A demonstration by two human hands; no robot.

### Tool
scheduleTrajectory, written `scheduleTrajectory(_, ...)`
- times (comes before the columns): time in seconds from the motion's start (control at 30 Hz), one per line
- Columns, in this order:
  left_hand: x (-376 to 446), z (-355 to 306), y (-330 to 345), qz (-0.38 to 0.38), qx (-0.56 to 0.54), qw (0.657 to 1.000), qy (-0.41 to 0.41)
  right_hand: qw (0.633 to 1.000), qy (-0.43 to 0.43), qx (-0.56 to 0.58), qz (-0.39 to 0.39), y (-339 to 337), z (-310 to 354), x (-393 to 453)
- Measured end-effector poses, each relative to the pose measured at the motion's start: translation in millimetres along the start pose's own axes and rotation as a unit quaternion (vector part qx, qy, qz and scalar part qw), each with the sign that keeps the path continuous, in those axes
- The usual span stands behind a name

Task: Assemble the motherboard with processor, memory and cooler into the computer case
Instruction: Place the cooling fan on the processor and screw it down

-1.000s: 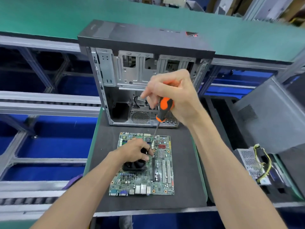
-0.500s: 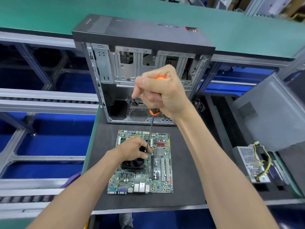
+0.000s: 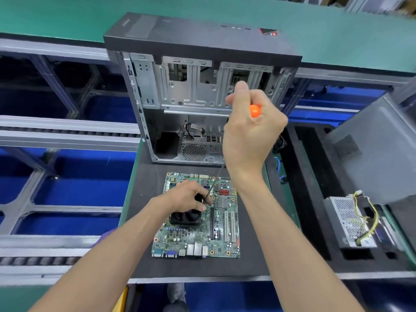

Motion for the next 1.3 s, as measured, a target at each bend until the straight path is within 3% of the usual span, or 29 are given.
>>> scheduleTrajectory(0.1,0.3,0.9,-0.5,-0.006,0.011,1.000,0.003,0.991,0.061,0.064,0.101,14.4,-7.5,-2.4)
scheduleTrajectory(0.2,-2.6,-0.2,-5.0,-0.031,0.025,0.999,0.009,0.979,0.111,0.087,0.148,19.1,-14.2,-4.5)
scheduleTrajectory(0.33,-16.4,4.9,-15.6,-0.089,0.054,0.995,0.008,0.974,0.117,0.113,0.155,19.0,-4.9,5.7)
scheduleTrajectory(0.47,-27.0,16.3,1.8,0.000,0.146,0.989,-0.006,0.973,0.088,0.128,0.168,20.4,13.5,13.7)
scheduleTrajectory(0.7,-24.2,15.4,4.0,0.014,0.130,0.991,-0.004,0.969,0.094,0.150,0.174,27.1,23.1,7.6)
scheduleTrajectory(0.77,-27.6,15.3,2.4,0.019,0.088,0.996,-0.016,0.963,0.091,0.173,0.185,33.0,31.7,6.6)
scheduleTrajectory(0.87,-38.3,25.3,-24.8,-0.072,-0.065,0.995,-0.028,0.955,0.093,0.201,0.196,43.1,40.8,6.7)
scheduleTrajectory(0.93,-50.5,40.3,-37.8,-0.105,-0.099,0.989,-0.028,0.953,0.094,0.204,0.202,48.9,42.0,3.2)
scheduleTrajectory(1.07,-59.8,48.3,-20.5,-0.039,0.022,0.998,-0.042,0.955,0.107,0.194,0.199,53.8,35.5,-6.4)
scheduleTrajectory(1.13,-53.9,41.4,-15.3,-0.056,0.073,0.996,-0.018,0.956,0.108,0.190,0.197,53.6,33.3,-8.0)
scheduleTrajectory(1.3,-50.8,43.5,-20.0,-0.102,0.053,0.993,-0.010,0.957,0.101,0.187,0.197,50.2,33.0,-3.7)
Point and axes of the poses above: each hand's wrist, its own x-axis towards the middle knuckle, its own y-axis out of the palm, z = x × y, the point moved 10 cm from there along x, towards the middle knuckle, and after that the axes turned 9 degrees about -z, right-handed, at the moved point
